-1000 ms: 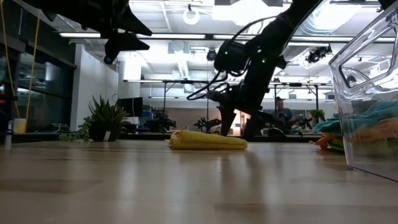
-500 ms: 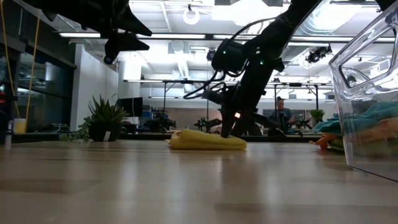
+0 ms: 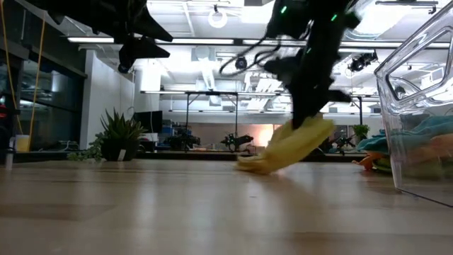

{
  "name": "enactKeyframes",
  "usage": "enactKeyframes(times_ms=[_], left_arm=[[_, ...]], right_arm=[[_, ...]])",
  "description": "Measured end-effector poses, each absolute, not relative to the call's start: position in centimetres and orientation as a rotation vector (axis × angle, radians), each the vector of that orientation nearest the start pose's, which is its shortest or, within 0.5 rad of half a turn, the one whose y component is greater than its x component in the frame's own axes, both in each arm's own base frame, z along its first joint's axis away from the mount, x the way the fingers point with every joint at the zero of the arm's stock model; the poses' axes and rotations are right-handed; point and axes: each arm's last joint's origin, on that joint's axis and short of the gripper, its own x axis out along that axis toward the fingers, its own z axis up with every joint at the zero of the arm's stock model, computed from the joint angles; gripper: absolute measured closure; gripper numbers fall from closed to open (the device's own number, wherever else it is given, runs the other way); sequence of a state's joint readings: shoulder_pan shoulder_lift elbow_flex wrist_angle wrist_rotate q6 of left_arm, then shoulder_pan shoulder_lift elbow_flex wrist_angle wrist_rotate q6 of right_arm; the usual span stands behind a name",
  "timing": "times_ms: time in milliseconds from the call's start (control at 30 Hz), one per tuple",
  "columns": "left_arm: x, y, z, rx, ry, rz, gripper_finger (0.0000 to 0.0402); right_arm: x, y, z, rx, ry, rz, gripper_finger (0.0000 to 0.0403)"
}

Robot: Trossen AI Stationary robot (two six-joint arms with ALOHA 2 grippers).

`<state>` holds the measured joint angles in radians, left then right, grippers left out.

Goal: Fold microfiber towels
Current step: Stack the yellow cloth on the blue cloth

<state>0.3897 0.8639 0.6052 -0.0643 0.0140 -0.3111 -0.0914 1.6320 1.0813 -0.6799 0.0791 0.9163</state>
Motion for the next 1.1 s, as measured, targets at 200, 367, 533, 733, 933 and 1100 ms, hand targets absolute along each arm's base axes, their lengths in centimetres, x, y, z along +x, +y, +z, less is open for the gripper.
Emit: enactKeyframes(times_ms=[200,367,533,733,933,1100], left_arm=[[17.8,7.3,26.9,-0.369,0.257,0.420,0.0186],[17.8,7.3,26.9,-0.363,0.258,0.418,0.0186],[17.8,7.3,26.9,-0.363,0.259,0.418,0.0186],[17.8,7.3,26.9,-0.362,0.259,0.418,0.0186],[17.8,7.3,26.9,-0.362,0.259,0.418,0.0186],[17.8,7.3,26.9,-0.362,0.259,0.418,0.0186]], right_arm=[[26.8,-1.6,23.9,0.790,1.060,-0.790,0.0402],[23.5,-0.1,26.7,0.832,1.023,-0.839,0.0402],[20.3,1.1,28.7,0.876,1.008,-0.852,0.0402],[16.6,2.0,30.0,0.918,1.017,-0.953,0.0403],[15.7,2.6,30.1,0.964,1.012,-1.018,0.0403],[15.2,3.0,29.4,0.916,1.105,-1.161,0.0403]])
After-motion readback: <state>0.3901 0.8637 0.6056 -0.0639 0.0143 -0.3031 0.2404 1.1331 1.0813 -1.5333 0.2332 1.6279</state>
